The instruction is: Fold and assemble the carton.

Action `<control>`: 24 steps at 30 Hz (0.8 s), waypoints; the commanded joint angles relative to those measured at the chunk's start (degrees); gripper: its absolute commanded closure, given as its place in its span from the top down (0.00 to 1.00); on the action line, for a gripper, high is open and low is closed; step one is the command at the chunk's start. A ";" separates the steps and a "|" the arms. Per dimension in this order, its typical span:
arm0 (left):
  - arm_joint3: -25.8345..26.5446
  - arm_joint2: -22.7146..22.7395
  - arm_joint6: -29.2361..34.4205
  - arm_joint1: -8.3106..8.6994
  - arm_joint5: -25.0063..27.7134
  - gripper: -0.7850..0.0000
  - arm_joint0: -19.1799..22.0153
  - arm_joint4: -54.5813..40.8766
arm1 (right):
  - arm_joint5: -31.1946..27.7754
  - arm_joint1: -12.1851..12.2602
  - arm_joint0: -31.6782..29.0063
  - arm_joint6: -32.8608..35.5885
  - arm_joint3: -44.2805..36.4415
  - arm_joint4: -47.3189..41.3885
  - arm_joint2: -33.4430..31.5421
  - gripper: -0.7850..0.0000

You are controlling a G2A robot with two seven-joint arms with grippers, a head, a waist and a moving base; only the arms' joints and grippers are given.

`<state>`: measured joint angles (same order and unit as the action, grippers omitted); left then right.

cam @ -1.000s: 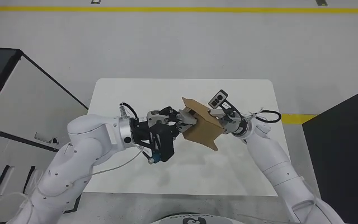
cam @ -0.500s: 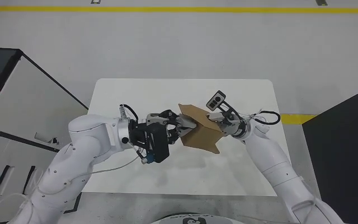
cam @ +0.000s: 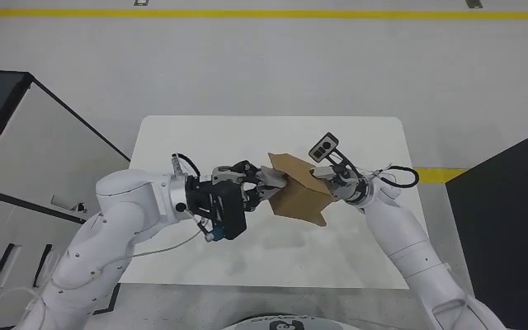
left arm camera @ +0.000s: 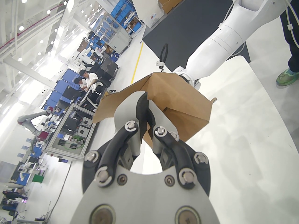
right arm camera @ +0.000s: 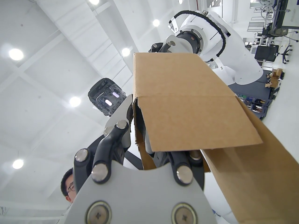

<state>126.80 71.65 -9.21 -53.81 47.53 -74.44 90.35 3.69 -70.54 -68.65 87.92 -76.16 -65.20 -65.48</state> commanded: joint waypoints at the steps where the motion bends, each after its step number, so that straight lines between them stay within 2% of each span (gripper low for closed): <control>1: 0.14 0.01 0.02 0.02 0.16 0.00 -0.12 0.08 | 0.11 0.03 -0.07 0.03 -0.26 0.14 -0.11 0.00; 11: 0.41 -1.41 0.09 -0.08 0.36 0.00 0.35 0.79 | 0.38 -0.06 0.02 0.09 -0.96 0.37 0.26 0.00; 24: 0.44 -0.65 0.57 -0.02 -0.31 0.00 -0.32 0.20 | 0.08 0.01 -0.15 0.09 -0.95 0.21 -0.30 0.00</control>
<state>127.18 71.26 -8.57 -53.81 47.17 -74.69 90.50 3.75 -70.52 -68.81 88.00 -77.07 -65.01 -65.85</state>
